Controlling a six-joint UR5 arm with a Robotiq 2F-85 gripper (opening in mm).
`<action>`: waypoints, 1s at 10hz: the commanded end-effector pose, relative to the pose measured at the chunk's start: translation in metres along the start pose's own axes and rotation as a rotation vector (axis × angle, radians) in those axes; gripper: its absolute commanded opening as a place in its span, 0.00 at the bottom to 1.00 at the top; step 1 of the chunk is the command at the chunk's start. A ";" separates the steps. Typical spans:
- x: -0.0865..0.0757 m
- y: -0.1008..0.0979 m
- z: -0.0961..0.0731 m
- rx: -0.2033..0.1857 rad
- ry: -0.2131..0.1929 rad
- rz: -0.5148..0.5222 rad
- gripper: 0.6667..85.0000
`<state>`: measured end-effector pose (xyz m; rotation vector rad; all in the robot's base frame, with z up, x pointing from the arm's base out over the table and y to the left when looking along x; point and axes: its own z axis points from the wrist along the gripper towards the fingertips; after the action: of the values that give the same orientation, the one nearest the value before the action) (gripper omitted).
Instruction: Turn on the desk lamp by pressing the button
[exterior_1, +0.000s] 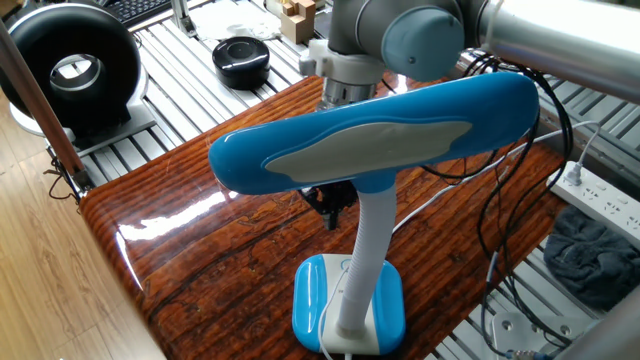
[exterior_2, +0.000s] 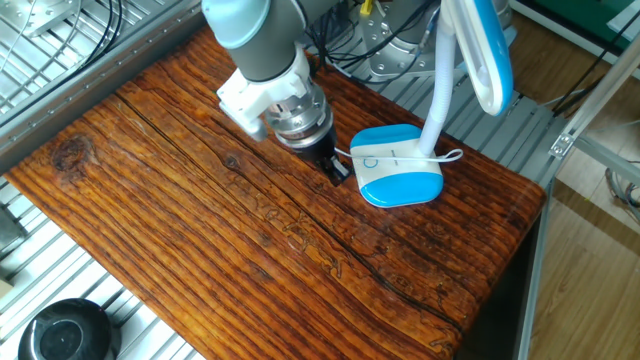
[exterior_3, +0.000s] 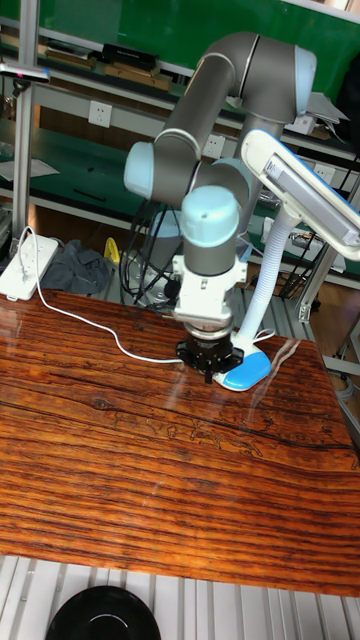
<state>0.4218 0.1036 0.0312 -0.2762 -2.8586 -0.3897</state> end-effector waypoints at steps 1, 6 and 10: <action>0.006 -0.005 0.005 -0.022 0.047 -0.005 0.00; -0.036 -0.007 0.002 0.019 -0.082 -0.014 0.00; -0.063 -0.015 -0.002 0.053 -0.184 -0.021 0.00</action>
<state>0.4639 0.0833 0.0137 -0.2757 -2.9944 -0.3142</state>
